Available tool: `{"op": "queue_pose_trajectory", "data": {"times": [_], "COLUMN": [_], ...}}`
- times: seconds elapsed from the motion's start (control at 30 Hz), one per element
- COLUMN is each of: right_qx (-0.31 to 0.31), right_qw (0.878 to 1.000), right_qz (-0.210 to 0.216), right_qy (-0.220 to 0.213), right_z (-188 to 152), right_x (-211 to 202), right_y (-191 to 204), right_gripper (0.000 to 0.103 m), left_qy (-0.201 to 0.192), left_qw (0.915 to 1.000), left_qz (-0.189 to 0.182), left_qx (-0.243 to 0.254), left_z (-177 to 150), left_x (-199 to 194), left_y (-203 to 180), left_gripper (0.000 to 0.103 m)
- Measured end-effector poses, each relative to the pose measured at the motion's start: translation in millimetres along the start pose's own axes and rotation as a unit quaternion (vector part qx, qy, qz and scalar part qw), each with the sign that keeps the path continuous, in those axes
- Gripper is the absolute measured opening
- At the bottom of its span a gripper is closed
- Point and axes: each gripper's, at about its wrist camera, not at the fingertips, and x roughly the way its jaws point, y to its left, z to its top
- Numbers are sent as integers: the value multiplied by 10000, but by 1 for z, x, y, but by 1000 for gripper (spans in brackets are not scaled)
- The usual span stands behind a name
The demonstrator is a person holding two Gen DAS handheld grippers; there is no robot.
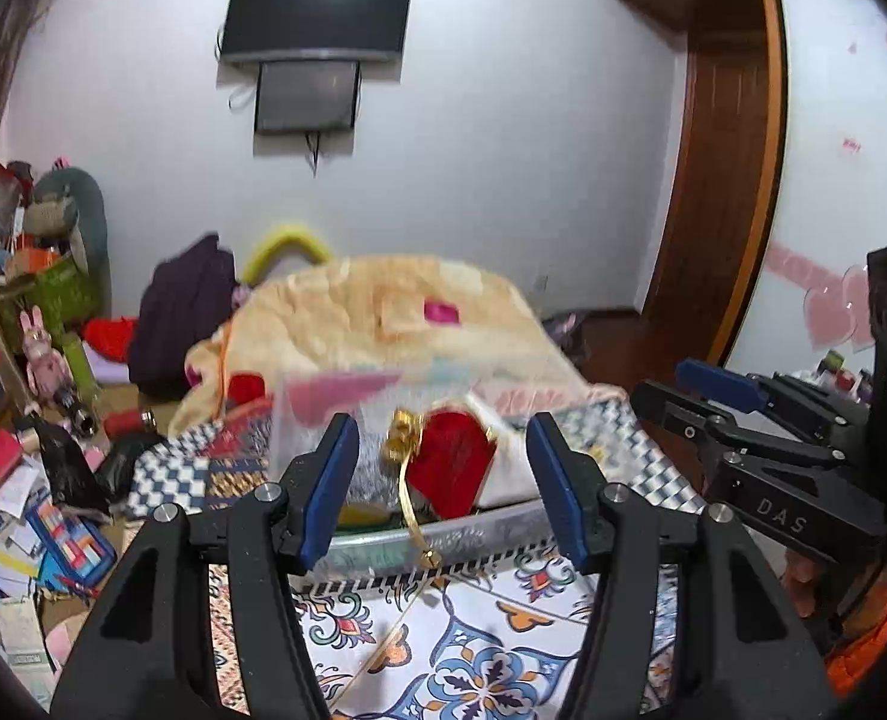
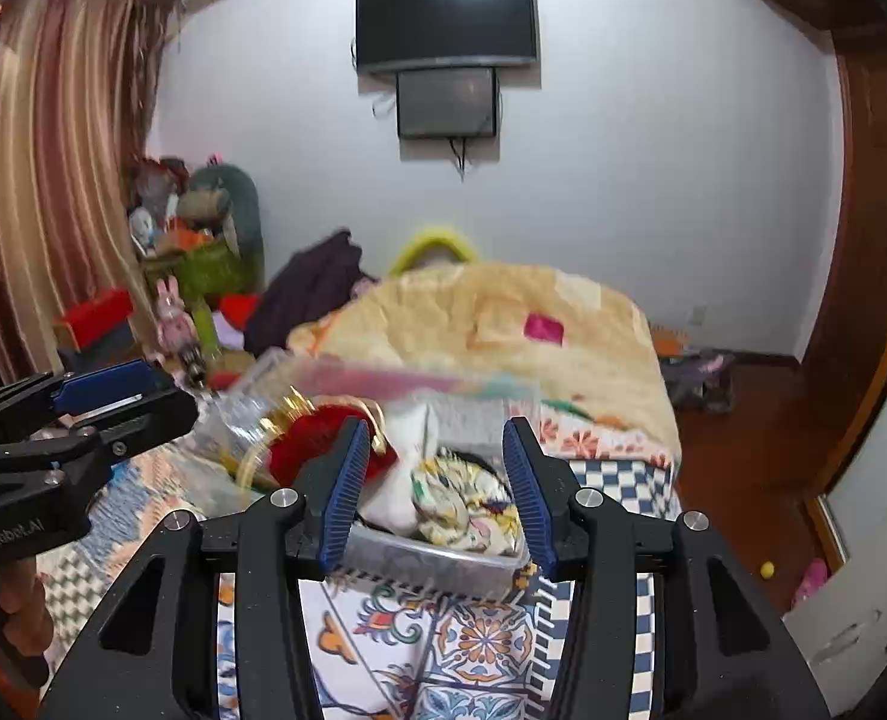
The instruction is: Organize soft objects
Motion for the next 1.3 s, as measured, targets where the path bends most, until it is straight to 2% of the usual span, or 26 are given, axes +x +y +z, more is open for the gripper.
{"op": "queue_pose_trajectory", "data": {"times": [0.13,0.2,0.33,0.43,0.5,0.57,0.7,0.87,0.97,1.3], "right_qx": [39,26,-18,-18,-21,-21,-4,28,14,32], "right_qw": [9990,9980,9940,9914,9901,9893,9888,9885,9881,9876], "right_qz": [147,176,264,329,316,333,377,419,385,346], "right_qy": [-424,-611,-1063,-1265,-1365,-1419,-1443,-1450,-1487,-1528], "right_z": [14,18,24,25,25,24,20,15,9,5], "right_x": [-36,-49,-84,-99,-105,-108,-107,-108,-115,-118], "right_y": [3,6,12,16,18,21,22,25,26,27], "right_gripper": [44,46,59,67,72,78,82,91,100,103], "left_qy": [-466,-671,-941,-1100,-1230,-1301,-1342,-1428,-1458,-1413], "left_qw": [9989,9977,9955,9937,9921,9911,9905,9893,9889,9896], "left_qz": [3,38,23,56,102,112,86,104,103,98], "left_qx": [64,87,134,186,244,275,273,263,270,257], "left_z": [14,20,26,27,27,25,23,19,17,16], "left_x": [-40,-56,-83,-98,-108,-114,-122,-129,-132,-132], "left_y": [-6,-9,-13,-18,-21,-24,-25,-29,-30,-30], "left_gripper": [59,64,66,81,84,89,91,99,102,102]}}
